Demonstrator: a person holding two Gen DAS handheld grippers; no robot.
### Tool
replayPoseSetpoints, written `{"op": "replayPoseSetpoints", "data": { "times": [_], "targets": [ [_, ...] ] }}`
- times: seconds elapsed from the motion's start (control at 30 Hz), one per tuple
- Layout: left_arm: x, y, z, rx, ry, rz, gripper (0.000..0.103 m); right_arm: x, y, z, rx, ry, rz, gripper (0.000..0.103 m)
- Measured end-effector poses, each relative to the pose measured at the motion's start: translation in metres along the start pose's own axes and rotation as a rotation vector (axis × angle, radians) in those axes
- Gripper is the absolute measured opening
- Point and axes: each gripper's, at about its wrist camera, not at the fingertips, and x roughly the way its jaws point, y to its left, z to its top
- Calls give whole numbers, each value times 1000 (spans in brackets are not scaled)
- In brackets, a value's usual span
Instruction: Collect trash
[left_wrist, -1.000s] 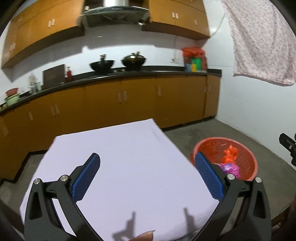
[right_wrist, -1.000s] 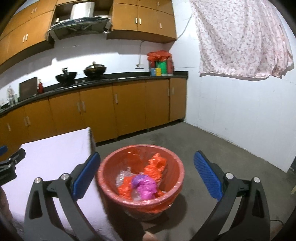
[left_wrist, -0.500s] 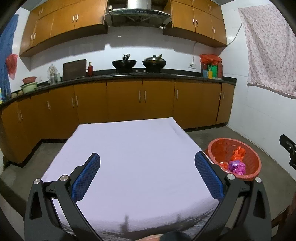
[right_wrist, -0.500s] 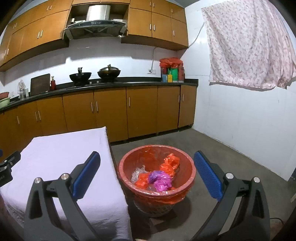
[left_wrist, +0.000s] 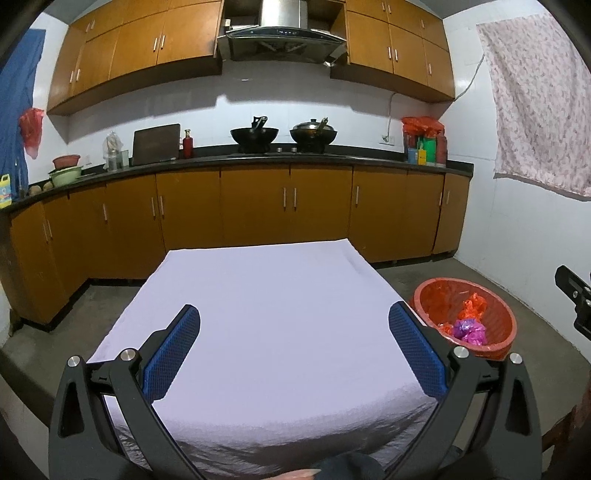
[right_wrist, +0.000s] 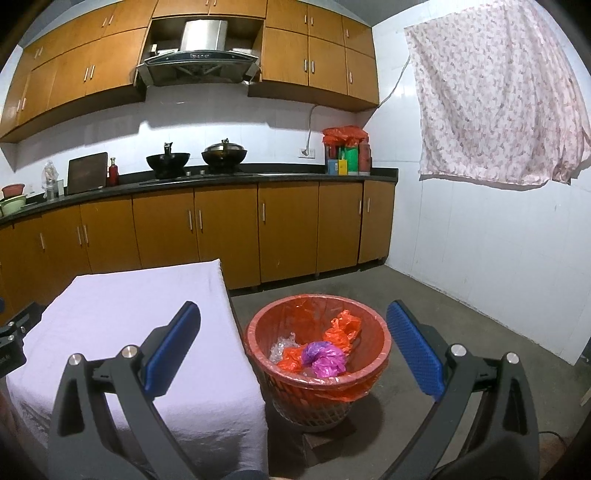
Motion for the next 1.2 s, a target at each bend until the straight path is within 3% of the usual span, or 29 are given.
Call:
{"op": "replayPoseSetpoints", "data": {
  "times": [1.2],
  "targets": [
    [-11, -5, -8, 21, -1, -44, 101, -14, 7, -8, -9, -8, -6, 99]
  ]
}}
